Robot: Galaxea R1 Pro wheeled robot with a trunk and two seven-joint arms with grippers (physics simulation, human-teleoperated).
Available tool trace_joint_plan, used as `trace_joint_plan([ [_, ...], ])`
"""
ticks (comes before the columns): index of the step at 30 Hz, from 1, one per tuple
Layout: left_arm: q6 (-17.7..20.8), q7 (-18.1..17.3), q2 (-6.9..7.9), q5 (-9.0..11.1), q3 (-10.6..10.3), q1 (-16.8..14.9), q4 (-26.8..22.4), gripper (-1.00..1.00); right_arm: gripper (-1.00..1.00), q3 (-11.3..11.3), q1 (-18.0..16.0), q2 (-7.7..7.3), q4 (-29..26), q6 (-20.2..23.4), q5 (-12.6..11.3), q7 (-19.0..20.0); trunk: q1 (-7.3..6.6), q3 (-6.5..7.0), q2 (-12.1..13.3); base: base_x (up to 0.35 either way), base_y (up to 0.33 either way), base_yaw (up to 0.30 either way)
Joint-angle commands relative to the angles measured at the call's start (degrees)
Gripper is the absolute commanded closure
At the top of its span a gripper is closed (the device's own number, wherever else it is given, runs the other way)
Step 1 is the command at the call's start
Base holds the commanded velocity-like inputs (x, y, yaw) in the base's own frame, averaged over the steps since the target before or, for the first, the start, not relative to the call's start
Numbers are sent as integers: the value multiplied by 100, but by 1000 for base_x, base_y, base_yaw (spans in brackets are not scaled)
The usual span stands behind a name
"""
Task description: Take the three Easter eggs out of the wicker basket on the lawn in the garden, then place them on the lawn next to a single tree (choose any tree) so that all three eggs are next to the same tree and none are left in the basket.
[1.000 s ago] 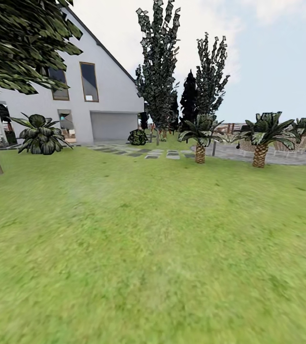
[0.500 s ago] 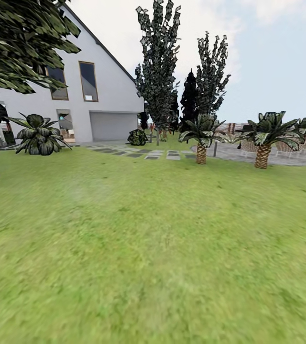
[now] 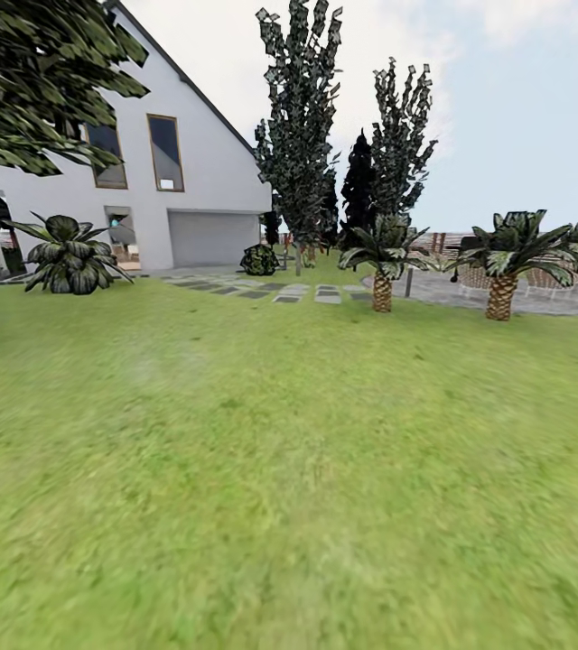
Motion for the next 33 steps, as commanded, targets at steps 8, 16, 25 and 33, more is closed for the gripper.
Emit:
trace_joint_plan([
  [8,-2,1,0,1,-4,3,-11,-100,-100,32,-6,0,11,-24,-8,-3,4,-5,-2,338,0,0],
  [16,-2,1,0,1,-4,3,-11,-100,-100,32,-6,1,12,-24,-8,-3,4,-5,-2,338,0,0],
  [25,-2,1,0,1,-4,3,-11,-100,-100,32,-6,1,11,-24,-8,-3,4,-5,-2,338,0,0],
  [33,-2,1,0,1,-4,3,-11,-100,-100,32,-6,1,11,-24,-8,-3,4,-5,-2,338,0,0],
])
